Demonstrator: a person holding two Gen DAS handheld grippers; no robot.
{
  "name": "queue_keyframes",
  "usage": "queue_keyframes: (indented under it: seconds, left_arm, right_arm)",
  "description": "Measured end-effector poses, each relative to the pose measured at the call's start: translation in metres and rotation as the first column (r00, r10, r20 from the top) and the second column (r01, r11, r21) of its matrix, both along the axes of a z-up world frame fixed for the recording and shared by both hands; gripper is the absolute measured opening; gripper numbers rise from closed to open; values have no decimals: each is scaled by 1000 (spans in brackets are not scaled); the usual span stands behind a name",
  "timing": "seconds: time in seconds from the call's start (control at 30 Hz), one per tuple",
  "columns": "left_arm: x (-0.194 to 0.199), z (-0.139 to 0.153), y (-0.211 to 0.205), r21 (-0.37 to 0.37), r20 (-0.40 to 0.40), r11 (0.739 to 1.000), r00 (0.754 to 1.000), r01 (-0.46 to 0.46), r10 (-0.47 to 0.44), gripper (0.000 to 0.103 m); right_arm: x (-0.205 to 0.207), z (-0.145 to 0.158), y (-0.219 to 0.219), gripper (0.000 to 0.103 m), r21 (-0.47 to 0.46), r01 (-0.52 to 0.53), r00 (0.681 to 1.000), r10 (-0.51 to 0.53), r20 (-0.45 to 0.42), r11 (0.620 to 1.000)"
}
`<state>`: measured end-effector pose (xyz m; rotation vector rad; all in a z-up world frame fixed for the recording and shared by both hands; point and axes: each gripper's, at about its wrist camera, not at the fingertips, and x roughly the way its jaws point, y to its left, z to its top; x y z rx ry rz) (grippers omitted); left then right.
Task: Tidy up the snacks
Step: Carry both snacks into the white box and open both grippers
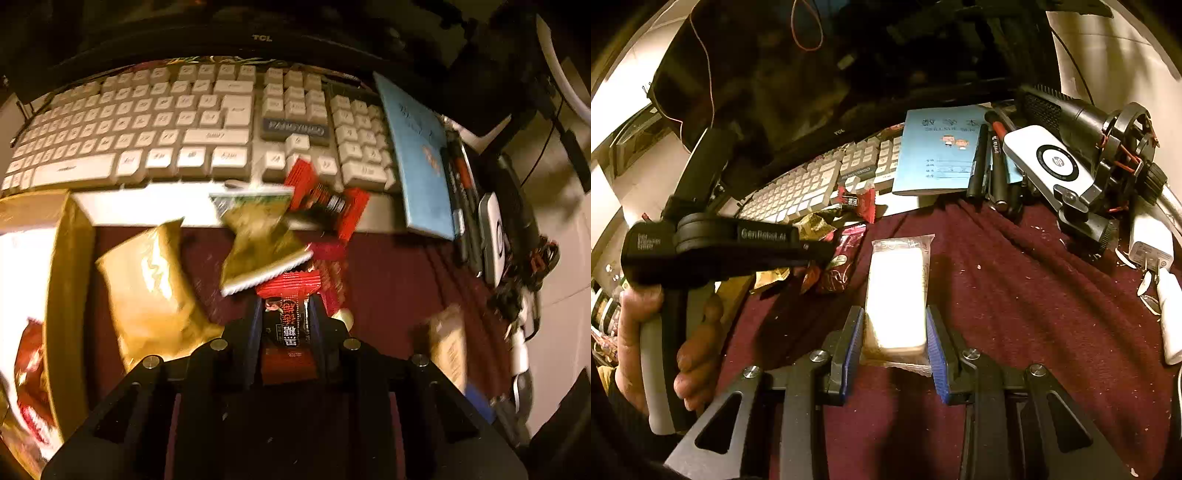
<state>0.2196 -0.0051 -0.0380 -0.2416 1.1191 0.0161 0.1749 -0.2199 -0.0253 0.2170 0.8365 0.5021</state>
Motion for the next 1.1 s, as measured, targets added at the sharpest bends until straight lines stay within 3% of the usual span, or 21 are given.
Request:
queue_keyframes:
  seconds: [0.17, 0.37, 0.57, 0.73, 0.97, 1.1]
  left_arm:
    - [-43, 1, -4, -24, 15, 1000, 1000, 7, -7, 22]
    - [-114, 25, -9, -107, 121, 993, 992, 40, -27, 22]
    - [-156, 65, 40, -142, 213, 988, 974, -52, 82, 22]
    - [-187, 89, 110, -116, 277, 971, 933, -207, 232, 22]
    - [-214, 83, 202, -131, 279, 915, 872, -380, 402, 22]
    - [-208, 76, 241, -102, 258, 900, 862, -424, 436, 22]
  right_arm:
    - [-2, 1, -1, 34, 6, -5, 1000, 5, 7, 1000]
    - [-9, 7, -3, 34, 35, -28, 998, 26, 50, 999]
    - [-27, 20, 12, 33, 35, -101, 990, 96, 108, 994]
    - [-42, 36, 71, 33, 111, -266, 963, 258, 76, 958]
    - [-54, 53, 194, 33, 46, -454, 891, 451, 54, 890]
    - [-48, 50, 259, 33, 23, -520, 854, 520, 9, 854]
